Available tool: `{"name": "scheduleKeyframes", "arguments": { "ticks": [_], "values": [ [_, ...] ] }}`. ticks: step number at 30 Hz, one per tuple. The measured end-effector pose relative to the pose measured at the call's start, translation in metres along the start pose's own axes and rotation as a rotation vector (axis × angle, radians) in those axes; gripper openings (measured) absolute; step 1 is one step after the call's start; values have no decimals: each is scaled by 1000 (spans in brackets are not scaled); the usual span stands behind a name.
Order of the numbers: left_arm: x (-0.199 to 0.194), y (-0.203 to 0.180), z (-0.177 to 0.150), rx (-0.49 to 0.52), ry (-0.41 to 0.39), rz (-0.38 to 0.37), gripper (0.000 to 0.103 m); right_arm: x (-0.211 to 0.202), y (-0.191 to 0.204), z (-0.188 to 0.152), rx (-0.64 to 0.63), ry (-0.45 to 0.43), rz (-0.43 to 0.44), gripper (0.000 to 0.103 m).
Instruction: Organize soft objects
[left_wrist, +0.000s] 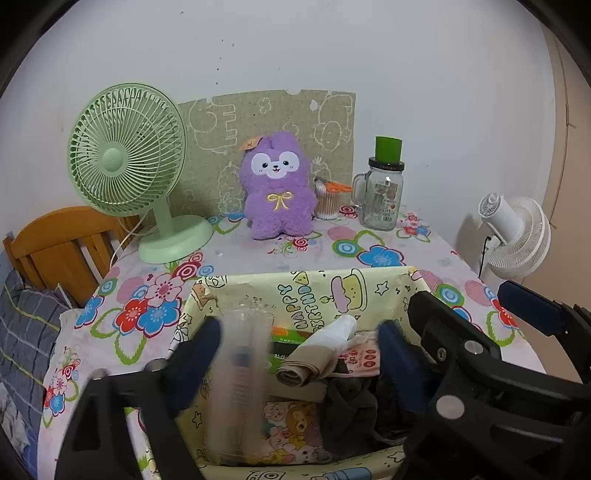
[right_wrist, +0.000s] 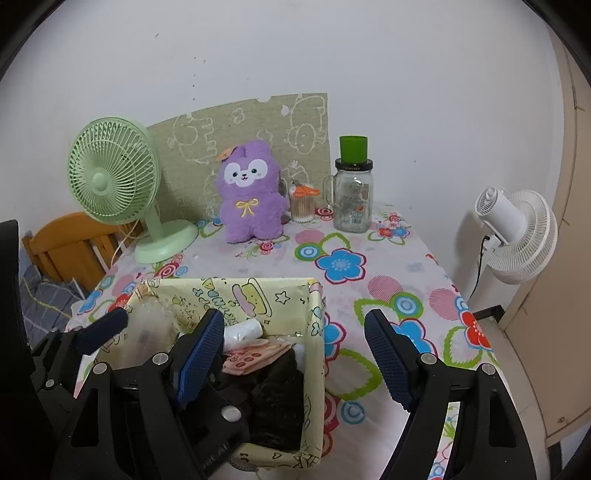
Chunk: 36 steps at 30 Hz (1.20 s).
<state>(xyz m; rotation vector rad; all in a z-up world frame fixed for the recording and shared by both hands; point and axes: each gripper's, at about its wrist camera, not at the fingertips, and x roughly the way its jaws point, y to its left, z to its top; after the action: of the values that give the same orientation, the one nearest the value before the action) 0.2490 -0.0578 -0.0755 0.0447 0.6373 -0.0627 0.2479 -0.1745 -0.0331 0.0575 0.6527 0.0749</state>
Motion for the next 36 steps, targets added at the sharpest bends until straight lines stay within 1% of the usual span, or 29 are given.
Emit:
{"name": "scheduleKeyframes", "arguments": {
  "ticks": [6, 15, 25, 28, 36],
  "values": [
    [-5, 4, -1, 13, -5, 19, 94, -3, 7, -2, -4, -3, 15, 81],
    [-16, 15, -7, 6, -2, 33, 95, -14, 20, -5, -24, -8, 35, 81],
    [-40, 25, -17, 2, -11, 24, 95, -36, 32, -14, -42, -20, 58, 82],
    [-47, 28, -20, 0, -14, 26, 95, -41, 34, -17, -46, -23, 58, 84],
    [-61, 33, -29, -6, -14, 25, 95, -52, 35, -25, -45, -19, 53, 85]
  ]
}}
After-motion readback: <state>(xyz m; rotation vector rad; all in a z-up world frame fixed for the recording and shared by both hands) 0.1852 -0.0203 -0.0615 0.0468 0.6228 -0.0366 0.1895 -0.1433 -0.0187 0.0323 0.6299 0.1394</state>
